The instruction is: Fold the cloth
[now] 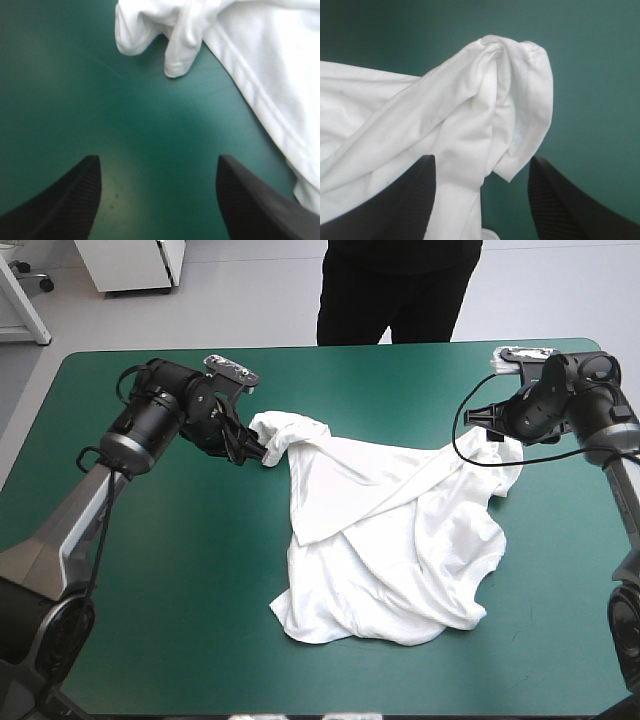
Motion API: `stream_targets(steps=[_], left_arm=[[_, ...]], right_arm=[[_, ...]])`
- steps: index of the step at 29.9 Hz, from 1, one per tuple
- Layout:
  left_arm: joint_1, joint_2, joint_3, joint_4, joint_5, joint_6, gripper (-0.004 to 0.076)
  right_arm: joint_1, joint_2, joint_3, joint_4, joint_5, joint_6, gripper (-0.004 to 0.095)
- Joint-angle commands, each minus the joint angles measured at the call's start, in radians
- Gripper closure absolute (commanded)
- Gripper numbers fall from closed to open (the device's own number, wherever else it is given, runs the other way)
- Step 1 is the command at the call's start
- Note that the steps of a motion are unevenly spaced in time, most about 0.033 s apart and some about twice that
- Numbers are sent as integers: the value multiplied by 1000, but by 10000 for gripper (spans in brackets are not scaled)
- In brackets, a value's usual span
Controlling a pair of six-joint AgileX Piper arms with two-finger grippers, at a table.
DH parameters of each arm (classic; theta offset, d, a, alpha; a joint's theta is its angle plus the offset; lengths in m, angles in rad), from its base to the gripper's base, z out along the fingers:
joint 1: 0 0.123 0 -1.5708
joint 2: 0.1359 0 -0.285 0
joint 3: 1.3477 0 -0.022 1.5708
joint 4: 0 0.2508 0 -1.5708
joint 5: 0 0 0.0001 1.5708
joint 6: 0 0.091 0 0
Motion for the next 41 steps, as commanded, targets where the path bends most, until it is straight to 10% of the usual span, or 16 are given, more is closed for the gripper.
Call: stream_targets(steps=[1, 18, 41], left_arm=[[-2, -127, -28, -71, 54, 4, 252], [-316, -248, -8, -87, 92, -64, 269], [-325, -321, 621, -244, 10, -135, 269]], right_arm=[[-9, -88, -34, -9, 1, -13, 396], [-9, -129, -34, -9, 72, -24, 420], [-9, -136, -33, -9, 66, -26, 426]])
